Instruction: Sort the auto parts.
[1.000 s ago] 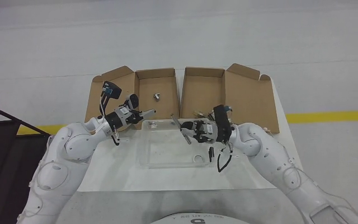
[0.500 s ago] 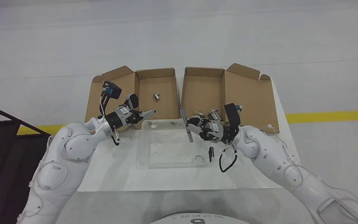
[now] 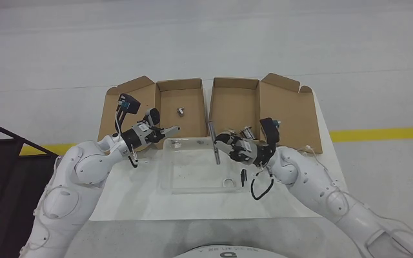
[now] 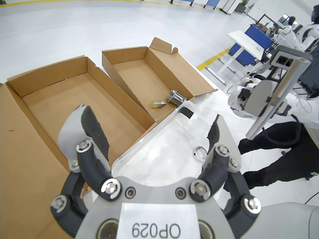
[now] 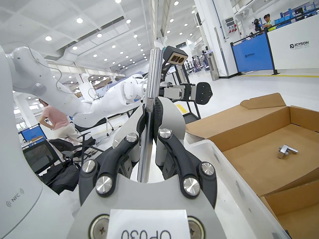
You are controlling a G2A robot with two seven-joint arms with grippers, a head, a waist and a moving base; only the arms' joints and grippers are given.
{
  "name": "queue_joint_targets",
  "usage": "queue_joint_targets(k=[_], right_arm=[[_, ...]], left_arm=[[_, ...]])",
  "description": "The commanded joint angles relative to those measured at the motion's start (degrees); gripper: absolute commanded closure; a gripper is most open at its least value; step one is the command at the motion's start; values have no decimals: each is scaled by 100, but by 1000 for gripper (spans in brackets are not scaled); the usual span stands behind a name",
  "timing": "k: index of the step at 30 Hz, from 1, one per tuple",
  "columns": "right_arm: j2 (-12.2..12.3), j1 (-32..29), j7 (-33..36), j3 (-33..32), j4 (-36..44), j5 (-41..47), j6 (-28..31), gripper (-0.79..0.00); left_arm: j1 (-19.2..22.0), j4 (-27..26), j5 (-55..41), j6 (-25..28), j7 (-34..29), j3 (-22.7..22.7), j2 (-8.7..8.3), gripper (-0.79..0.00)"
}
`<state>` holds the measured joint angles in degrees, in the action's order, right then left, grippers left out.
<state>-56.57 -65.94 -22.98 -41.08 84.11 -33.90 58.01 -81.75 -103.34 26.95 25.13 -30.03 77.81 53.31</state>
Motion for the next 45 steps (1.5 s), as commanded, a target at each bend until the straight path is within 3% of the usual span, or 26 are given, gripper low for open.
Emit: queue_joint_targets(k=[1, 7, 12, 17, 24, 31, 45], right_arm=[[9, 46, 183, 87, 128, 419, -1, 0], [116, 349, 955, 482, 701, 2297, -1, 0], [226, 579, 2115, 585, 992, 4065, -1, 0], [248, 530, 3570, 224, 954, 5787, -1, 0], [57, 225, 5482, -496, 601, 7321, -1, 0], [-268, -11, 6860, -1076, 258, 8151, -1, 0], [-765, -5, 6926, -1294, -311, 7882, -1, 0]], left_arm=[[0, 0, 0, 0, 0, 0, 0, -785], [0, 0, 0, 0, 0, 0, 0, -785], [0, 0, 0, 0, 0, 0, 0, -785], [0, 0, 0, 0, 0, 0, 0, -785], [0, 0, 0, 0, 0, 0, 0, -785], [0, 0, 0, 0, 0, 0, 0, -785], [0, 0, 0, 0, 0, 0, 0, -785]])
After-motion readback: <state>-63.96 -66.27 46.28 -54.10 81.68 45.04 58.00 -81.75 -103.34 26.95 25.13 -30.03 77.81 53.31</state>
